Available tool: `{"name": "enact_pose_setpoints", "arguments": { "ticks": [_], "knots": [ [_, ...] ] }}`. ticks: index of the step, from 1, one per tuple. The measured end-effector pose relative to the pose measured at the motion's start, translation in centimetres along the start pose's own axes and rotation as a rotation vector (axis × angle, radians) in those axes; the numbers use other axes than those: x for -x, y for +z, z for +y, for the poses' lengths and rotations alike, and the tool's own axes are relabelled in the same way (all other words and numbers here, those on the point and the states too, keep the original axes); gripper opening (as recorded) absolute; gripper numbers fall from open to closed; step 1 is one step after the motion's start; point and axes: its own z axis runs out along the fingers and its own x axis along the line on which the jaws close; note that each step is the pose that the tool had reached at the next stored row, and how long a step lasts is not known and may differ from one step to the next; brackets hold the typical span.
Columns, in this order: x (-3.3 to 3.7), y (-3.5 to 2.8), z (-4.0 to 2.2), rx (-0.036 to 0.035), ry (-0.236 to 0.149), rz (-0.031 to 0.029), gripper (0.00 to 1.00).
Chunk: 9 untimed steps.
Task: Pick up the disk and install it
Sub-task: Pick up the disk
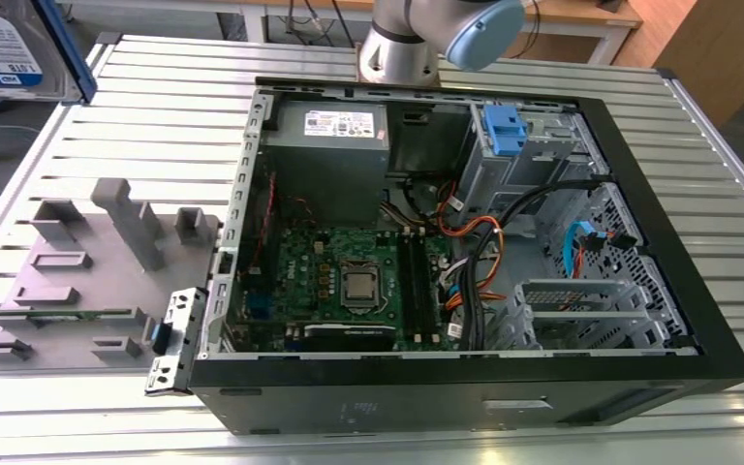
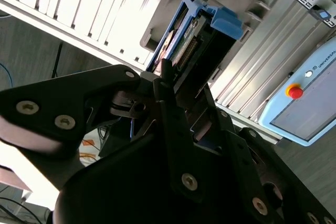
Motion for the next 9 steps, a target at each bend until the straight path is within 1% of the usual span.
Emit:
{"name": "enact_pose_setpoints", "arguments": {
  "ticks": [4, 9],
  "knots": [
    [0.01, -0.01, -0.95, 0.0002, 0.0, 0.0, 0.35],
    [0.02, 0.0, -2.32, 0.0001, 0.0, -0.0001, 0.35]
  ]
}}
